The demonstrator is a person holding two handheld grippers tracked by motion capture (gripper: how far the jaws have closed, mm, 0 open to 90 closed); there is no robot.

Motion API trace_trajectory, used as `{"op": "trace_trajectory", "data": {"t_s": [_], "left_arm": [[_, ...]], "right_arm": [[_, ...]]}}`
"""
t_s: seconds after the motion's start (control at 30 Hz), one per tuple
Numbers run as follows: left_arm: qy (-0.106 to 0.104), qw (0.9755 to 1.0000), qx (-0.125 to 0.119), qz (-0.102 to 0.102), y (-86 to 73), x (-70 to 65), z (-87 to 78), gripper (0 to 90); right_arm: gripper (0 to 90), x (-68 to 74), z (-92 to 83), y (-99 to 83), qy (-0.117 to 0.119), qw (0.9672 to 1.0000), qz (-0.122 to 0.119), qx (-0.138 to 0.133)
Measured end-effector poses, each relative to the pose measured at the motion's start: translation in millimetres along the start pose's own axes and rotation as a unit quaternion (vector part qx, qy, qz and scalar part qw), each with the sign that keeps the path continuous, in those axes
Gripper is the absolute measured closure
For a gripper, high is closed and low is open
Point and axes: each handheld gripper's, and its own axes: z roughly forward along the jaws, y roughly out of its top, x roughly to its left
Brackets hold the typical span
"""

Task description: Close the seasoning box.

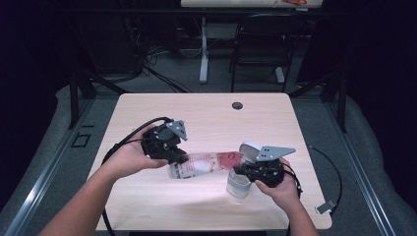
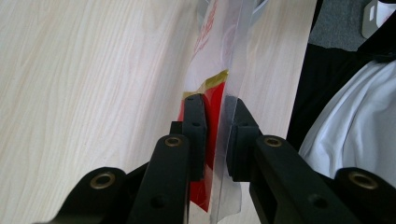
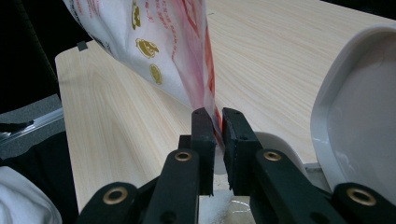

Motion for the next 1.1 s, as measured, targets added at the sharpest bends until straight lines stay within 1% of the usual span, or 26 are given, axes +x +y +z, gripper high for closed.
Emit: {"op": "trace_trajectory", "data": {"t_s": [0.2, 0.27, 0.6, 0.67, 0.83, 0.9, 1.03, 1.07, 1.1], "left_arm": [[0.001, 1.0, 0.0, 0.001, 2.1, -0.1, -0.9, 81.5], [0.001, 1.0, 0.002, 0.005, 3.1, 0.3, -1.3, 81.6], [-0.001, 1.0, 0.003, 0.002, 4.9, 0.6, -1.6, 82.2], [0.0, 1.0, 0.007, 0.007, 6.0, 1.0, -2.0, 82.3], [0.0, 1.0, 0.008, 0.005, 8.0, -0.2, -2.4, 82.6], [0.002, 0.9999, 0.009, 0.009, 8.9, 0.0, -2.8, 82.7], [0.001, 1.0, 0.007, 0.007, 10.4, -0.7, -3.3, 83.2], [0.002, 0.9999, 0.007, 0.011, 11.0, -0.3, -3.6, 83.4], [0.001, 0.9999, 0.006, 0.011, 11.4, -0.5, -3.9, 83.5]], "right_arm": [[83.8, -0.3, -0.1, -0.3, 0.001, 1.0, 0.001, -0.001], [83.8, -0.3, -0.1, -0.4, 0.001, 1.0, 0.001, 0.0], [83.8, -0.6, -0.1, -0.6, 0.002, 1.0, 0.001, 0.0], [83.9, -0.6, -0.1, -0.6, 0.001, 1.0, 0.001, 0.0], [83.9, -0.8, -0.3, -0.8, 0.001, 1.0, 0.001, 0.001], [83.9, -0.8, -0.3, -0.9, 0.001, 1.0, 0.001, 0.001], [84.0, -1.5, -0.2, -1.5, 0.002, 1.0, 0.002, 0.001], [84.0, -1.8, -0.3, -1.5, 0.002, 1.0, 0.001, 0.002], [84.0, -1.7, -0.2, -1.7, 0.002, 1.0, 0.001, 0.001]]}}
